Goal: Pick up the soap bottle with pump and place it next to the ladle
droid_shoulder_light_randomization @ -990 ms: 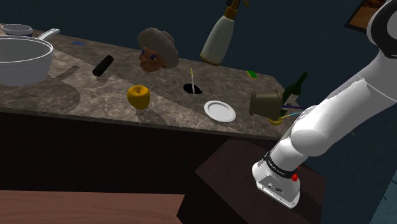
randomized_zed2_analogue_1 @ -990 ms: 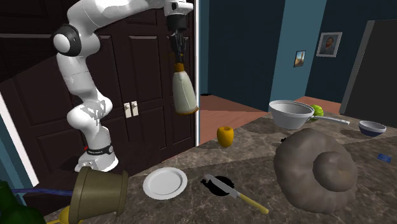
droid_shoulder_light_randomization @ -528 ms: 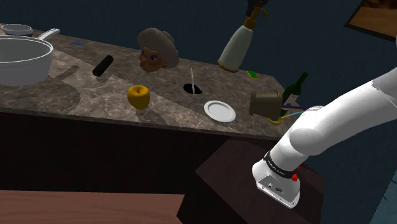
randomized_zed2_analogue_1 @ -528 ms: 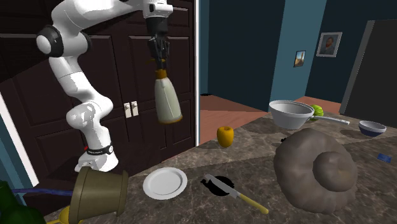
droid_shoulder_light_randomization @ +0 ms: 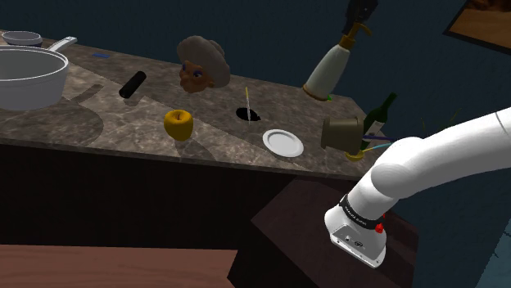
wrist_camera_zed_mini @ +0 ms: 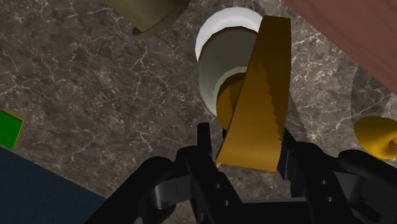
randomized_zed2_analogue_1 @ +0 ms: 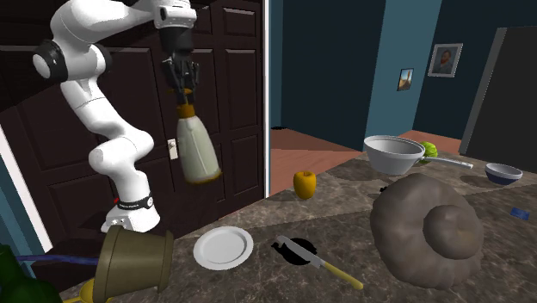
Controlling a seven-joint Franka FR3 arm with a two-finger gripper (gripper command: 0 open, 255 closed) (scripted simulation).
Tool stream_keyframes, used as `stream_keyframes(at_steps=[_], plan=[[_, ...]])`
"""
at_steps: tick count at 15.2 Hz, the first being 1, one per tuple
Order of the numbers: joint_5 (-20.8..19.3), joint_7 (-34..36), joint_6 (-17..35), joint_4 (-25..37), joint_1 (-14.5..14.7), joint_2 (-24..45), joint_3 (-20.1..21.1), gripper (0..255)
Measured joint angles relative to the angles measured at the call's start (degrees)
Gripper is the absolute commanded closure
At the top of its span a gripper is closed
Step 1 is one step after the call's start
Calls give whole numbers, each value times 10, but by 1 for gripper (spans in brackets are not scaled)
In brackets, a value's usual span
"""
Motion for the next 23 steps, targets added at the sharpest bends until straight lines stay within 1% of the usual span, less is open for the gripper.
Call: stream_keyframes(at_steps=[3,8,10,18,21,23], plan=[[-16,-37,9,-29,-11,-25,-30,255],[-44,-95,13,-56,-29,-59,-75,255],[-58,-124,21,-66,-36,-67,-101,255],[-105,-234,35,-63,-57,-78,-199,255],[-118,-270,39,-55,-61,-76,-232,255],[-126,-300,49,-46,-60,-68,-265,255]])
